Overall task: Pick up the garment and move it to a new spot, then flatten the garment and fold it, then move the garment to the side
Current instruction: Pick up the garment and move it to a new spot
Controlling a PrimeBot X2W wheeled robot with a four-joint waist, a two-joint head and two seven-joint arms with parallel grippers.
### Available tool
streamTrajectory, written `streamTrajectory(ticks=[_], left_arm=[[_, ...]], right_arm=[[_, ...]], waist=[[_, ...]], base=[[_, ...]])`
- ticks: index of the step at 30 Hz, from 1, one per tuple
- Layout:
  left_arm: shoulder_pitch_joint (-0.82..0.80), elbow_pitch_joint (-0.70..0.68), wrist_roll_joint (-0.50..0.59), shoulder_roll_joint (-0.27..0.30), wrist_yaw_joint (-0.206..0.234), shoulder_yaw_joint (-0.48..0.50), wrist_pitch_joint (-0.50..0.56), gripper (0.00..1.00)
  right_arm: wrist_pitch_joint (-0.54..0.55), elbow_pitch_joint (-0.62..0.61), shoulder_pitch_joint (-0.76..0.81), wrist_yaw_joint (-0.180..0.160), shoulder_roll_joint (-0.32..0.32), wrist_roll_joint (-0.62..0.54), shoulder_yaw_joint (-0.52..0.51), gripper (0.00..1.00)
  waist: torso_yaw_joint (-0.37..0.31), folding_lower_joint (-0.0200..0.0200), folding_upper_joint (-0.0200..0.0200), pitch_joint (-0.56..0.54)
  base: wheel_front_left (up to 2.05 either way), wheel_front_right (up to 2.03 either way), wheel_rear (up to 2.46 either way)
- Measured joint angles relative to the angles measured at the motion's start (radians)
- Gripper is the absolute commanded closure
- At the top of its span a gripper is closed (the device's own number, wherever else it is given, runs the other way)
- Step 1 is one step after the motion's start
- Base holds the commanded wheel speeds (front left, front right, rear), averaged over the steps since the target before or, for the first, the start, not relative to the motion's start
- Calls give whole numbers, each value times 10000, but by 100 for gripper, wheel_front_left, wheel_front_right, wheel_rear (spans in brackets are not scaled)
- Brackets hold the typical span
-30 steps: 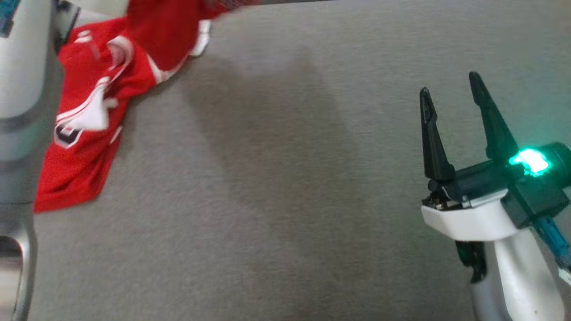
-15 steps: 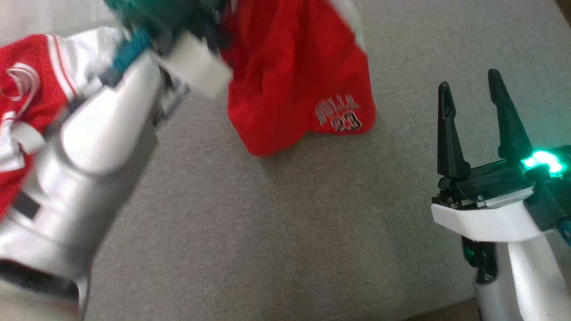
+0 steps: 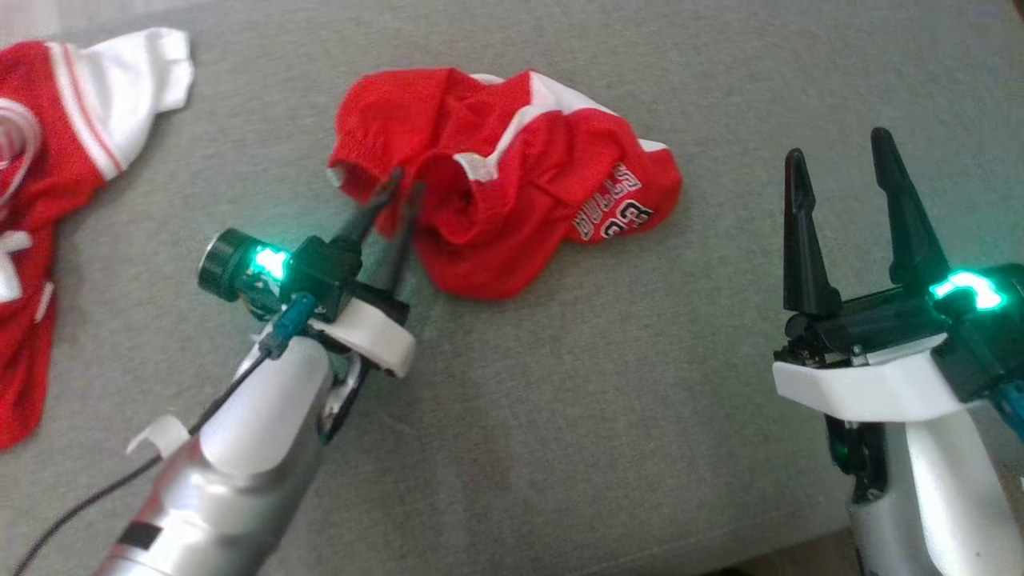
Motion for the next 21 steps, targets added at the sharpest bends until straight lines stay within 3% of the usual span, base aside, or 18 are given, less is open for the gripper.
streamTrajectory(ticks=[5, 13, 21], left_arm=[[915, -1018, 4, -573, 326, 943, -27, 0], [3741, -2556, 94, -1375, 740, 2686, -40, 0], [5797, -4159, 525, -1611, 1089, 4111, -44, 0]], right_arm=[[0, 451, 85, 0, 8, -56, -213, 0], [12, 1308, 1043, 0, 33, 148, -861, 0], [12, 1649, 2092, 0, 84, 395, -1177, 0]], waist=[[603, 0, 0, -329], [1797, -2, 0, -1401], [2811, -3, 0, -2603]], base=[[0, 0, 0], [0, 0, 0], [0, 0, 0]])
